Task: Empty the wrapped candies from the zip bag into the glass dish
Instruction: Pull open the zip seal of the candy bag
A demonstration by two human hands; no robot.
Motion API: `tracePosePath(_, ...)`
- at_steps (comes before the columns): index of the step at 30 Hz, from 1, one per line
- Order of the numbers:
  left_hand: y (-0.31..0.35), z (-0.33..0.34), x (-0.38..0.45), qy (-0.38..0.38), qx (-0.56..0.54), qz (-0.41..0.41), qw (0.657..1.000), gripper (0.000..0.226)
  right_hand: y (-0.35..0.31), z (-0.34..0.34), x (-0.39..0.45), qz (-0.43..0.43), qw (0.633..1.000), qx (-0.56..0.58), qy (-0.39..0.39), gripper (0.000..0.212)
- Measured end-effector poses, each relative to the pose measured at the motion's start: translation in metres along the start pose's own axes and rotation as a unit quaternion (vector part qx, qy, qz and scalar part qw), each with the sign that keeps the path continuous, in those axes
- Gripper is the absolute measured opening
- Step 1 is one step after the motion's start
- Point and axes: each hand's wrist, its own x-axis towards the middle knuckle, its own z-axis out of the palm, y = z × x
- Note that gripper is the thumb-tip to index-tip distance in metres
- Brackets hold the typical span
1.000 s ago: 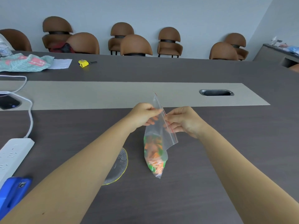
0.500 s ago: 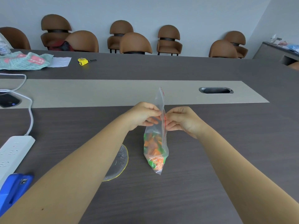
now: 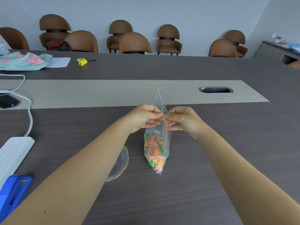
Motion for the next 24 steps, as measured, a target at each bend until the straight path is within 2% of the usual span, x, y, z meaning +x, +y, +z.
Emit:
tracePosePath(4, 0.0, -0.001, 0.0, -0.002, -0.045, 0.002, 0.999, 0.022, 0.002, 0.001, 0.001, -0.004, 0.999, 0.052, 0.004, 0.023)
tracePosePath(8, -0.001, -0.011, -0.001, 0.029, -0.107, 0.008, 0.994, 0.025, 0.0, -0.001, 0.001, 0.005, 0.992, 0.122, 0.031, 0.025)
tracePosePath(15, 0.009, -0.027, 0.003, 0.174, -0.128, 0.021, 0.976, 0.026, -0.012, -0.009, 0.007, 0.008, 0.978, 0.086, 0.191, 0.023)
tracePosePath(19, 0.009, -0.045, 0.008, 0.255, -0.163, 0.026, 0.953, 0.025, -0.015, -0.016, 0.008, 0.023, 0.964, 0.131, 0.228, 0.022)
tracePosePath(24, 0.004, -0.057, 0.02, 0.308, -0.168, 0.036, 0.936, 0.028, -0.012, -0.012, 0.009, 0.031, 0.967, 0.108, 0.23, 0.018)
